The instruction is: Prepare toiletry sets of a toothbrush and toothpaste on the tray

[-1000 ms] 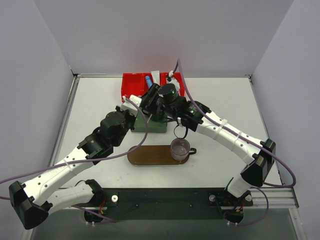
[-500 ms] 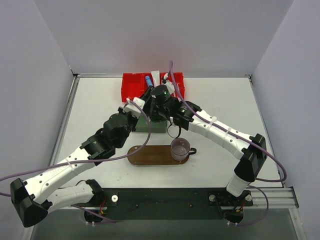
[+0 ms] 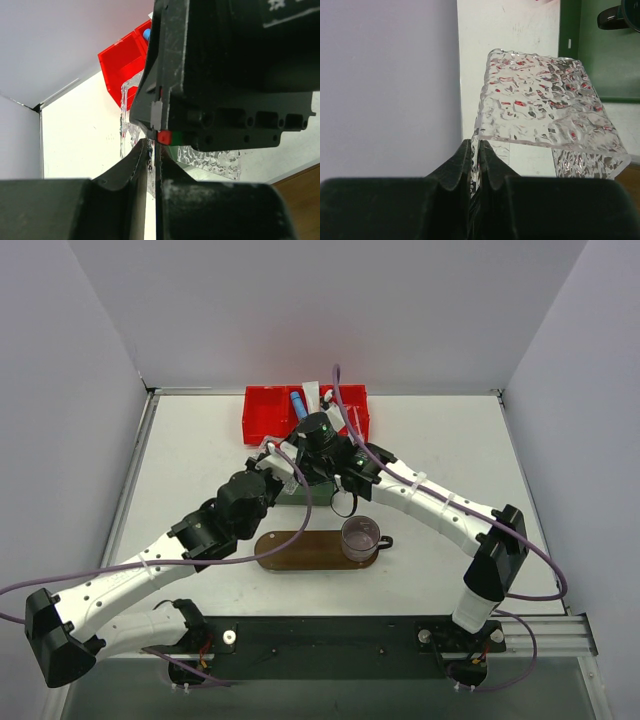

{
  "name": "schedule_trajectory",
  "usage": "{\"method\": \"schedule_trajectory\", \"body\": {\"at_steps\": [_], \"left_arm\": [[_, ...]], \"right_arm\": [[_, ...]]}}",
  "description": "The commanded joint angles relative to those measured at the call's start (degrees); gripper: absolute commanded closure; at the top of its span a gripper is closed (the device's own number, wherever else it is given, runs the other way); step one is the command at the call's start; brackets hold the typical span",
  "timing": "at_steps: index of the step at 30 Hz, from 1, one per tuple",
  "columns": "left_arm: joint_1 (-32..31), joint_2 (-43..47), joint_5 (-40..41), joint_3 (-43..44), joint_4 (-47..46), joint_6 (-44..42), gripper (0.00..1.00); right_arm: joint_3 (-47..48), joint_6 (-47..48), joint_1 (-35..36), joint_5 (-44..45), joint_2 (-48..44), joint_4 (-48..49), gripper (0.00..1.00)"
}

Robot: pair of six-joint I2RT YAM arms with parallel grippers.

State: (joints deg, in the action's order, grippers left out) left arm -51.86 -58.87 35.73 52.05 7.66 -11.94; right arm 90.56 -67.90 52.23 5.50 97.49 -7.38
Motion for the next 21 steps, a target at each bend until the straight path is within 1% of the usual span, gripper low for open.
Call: {"method": "schedule_trajectory", "body": {"at_steps": [1, 4, 6, 7, 9, 10, 11, 13, 14, 16, 17, 21], "left_arm": [[-1.3, 1.1, -1.9, 1.0, -5.1, 0.9, 1.0], [-1.2, 1.6, -2.6, 1.0, -5.0, 1.5, 1.0], [-1.3, 1.9, -3.3, 1.0, -4.9, 2.1, 0.93], [-1.2, 2.1, -4.3, 1.0, -4.8, 2.4, 0.88], [-1.2, 2.4, -5.2, 1.0, -4.8, 3.0, 0.83], [-1.2, 2.4, -6.2, 1.0, -4.6, 3.2, 0.77], [-1.2, 2.4, -6.6, 1.2, -4.3, 3.7, 0.75], [-1.2, 2.4, -7.3, 1.4, -4.1, 4.0, 0.69], [-1.2, 2.5, -7.7, 1.4, -4.0, 4.2, 0.63], [-1.1, 2.8, -8.0, 1.4, -3.7, 4.4, 0.57], [-1.2, 3.1, -8.1, 1.4, -3.8, 4.5, 0.51], [-1.2, 4.3, -8.9, 0.5, -4.5, 4.5, 0.4]], "right_arm": [[0.2, -1.2, -0.5, 3.2, 0.0, 3.9, 1.0], [-1.1, -1.2, -0.5, 3.3, -0.5, 5.2, 1.0], [-1.7, -0.8, -0.6, 3.6, -0.8, 5.6, 1.0], [-2.2, -0.7, -0.5, 3.6, -1.1, 5.8, 1.0], [-3.1, -0.1, -0.7, 3.6, -1.6, 6.9, 1.0], [-4.4, 0.0, -0.7, 3.6, -2.0, 6.9, 1.0], [-5.2, 0.3, -0.8, 3.5, -2.6, 10.1, 1.0], [-6.4, 0.9, -0.9, 3.2, -3.0, 11.8, 1.0], [-7.4, 1.1, -1.1, 3.1, -3.4, 12.8, 1.0], [-7.9, 1.7, -1.2, 3.1, -3.7, 13.3, 1.0], [-8.6, 1.8, -1.3, 3.1, -4.0, 13.9, 1.0], [-11.3, 1.8, -2.0, 2.2, -4.9, 16.9, 1.0]]}}
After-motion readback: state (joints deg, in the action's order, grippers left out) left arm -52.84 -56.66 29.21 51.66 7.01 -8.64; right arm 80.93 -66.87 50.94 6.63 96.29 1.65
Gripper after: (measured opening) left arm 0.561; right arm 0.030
